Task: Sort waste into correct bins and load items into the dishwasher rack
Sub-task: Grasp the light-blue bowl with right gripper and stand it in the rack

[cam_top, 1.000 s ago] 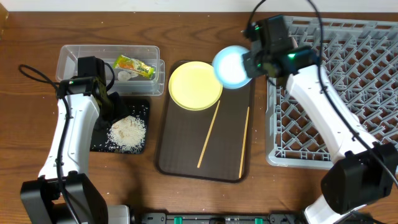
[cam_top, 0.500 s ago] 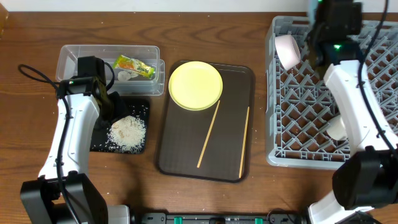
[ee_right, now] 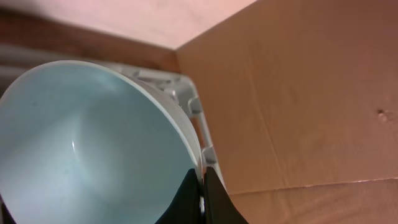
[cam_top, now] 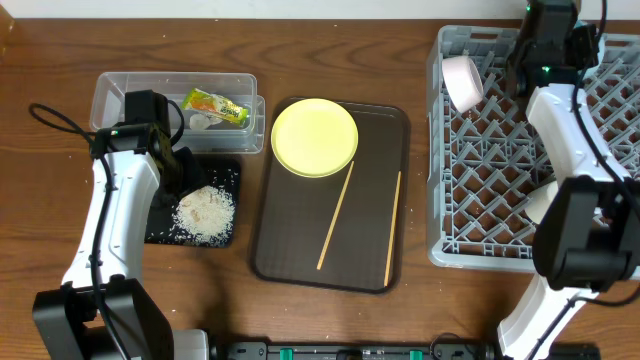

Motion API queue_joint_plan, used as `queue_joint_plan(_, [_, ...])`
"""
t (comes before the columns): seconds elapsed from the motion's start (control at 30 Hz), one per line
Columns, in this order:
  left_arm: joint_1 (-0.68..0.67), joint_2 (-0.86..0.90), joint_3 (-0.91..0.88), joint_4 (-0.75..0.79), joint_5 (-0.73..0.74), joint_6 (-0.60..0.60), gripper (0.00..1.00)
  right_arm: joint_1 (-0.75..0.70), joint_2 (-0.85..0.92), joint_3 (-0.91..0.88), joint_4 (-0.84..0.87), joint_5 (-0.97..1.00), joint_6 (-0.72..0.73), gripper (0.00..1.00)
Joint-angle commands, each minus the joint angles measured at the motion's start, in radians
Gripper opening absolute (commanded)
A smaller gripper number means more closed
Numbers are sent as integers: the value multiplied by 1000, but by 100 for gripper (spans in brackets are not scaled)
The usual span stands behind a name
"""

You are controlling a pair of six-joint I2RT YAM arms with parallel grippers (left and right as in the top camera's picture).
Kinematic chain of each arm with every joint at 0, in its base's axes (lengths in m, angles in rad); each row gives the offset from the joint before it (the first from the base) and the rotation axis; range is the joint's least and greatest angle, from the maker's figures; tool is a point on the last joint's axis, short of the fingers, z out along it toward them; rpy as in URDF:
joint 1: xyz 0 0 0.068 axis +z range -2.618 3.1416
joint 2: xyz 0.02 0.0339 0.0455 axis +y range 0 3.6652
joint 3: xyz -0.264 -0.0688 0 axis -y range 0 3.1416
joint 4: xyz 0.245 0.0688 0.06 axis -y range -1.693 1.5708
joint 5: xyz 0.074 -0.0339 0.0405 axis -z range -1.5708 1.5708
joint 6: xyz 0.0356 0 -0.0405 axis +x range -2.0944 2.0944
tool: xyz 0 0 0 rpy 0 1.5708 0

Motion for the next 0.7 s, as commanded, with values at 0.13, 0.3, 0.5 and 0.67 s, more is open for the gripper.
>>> queue_joint_plan(0.13, [2, -12, 3, -3, -8, -12, 55, 29, 74, 8, -14, 39, -16, 1])
queue_joint_plan(0.3, [2, -12, 3, -3, -8, -12, 55, 69, 92, 6, -31, 35, 14, 1])
queue_joint_plan(0.5, [2, -12, 3, -3, -8, -12, 55, 101, 92, 6, -112, -3, 105, 1])
queue_joint_plan(0.67, [3, -12, 3, -3, -8, -12, 55, 119, 92, 6, -223, -20, 250, 2])
